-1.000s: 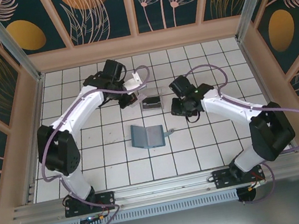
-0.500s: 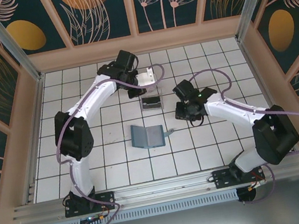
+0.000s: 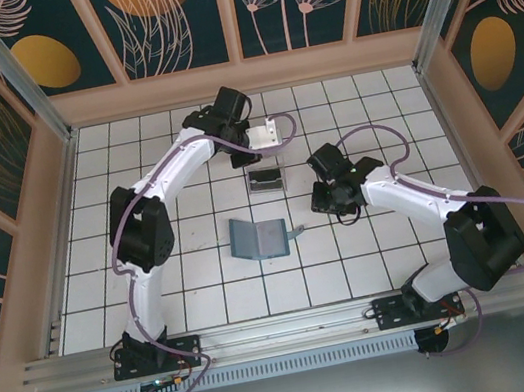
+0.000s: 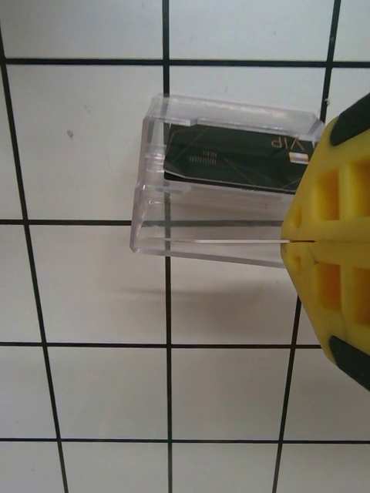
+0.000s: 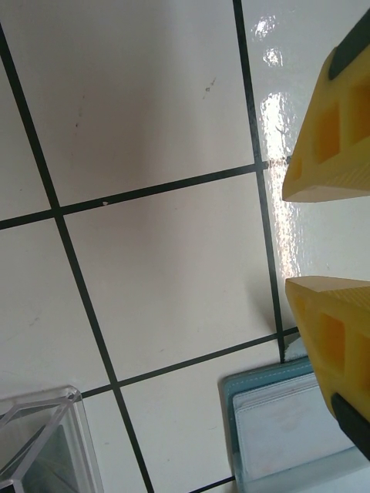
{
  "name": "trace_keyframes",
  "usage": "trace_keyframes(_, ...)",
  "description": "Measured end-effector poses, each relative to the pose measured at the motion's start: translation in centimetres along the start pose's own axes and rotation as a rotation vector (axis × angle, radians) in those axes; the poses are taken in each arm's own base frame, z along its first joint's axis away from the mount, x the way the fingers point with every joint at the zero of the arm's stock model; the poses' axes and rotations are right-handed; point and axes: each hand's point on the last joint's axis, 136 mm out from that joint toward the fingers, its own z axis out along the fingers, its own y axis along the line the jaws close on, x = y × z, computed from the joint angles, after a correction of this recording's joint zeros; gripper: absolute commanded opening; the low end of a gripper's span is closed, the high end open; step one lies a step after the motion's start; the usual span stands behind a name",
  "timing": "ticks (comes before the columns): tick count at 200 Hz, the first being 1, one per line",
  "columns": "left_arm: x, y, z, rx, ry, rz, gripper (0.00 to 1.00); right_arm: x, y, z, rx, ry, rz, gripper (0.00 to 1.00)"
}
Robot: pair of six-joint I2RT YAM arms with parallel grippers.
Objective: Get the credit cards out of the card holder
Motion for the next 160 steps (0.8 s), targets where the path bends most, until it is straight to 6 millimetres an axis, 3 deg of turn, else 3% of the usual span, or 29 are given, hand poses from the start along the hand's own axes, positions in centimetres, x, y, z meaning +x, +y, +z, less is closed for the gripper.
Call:
trace_keyframes(85, 0.3, -0.2, 2.6, 0.016, 0.039, 0.022, 0.01, 0.0, -0.3, -0.6, -0.012, -0.017, 0.009, 0.32)
trace_keyframes(129, 0.9, -0.2, 3.9, 0.0, 0.09, 0.035, 0.18, -0.1, -0.3, -0.9, -0.018, -0.022, 0.013, 0.32)
trace_keyframes(160, 1.4, 0.3, 4.7, -0.03, 0.117, 0.043, 0.24, -0.1, -0.3, -0.9, -0.019, -0.023, 0.021, 0.32)
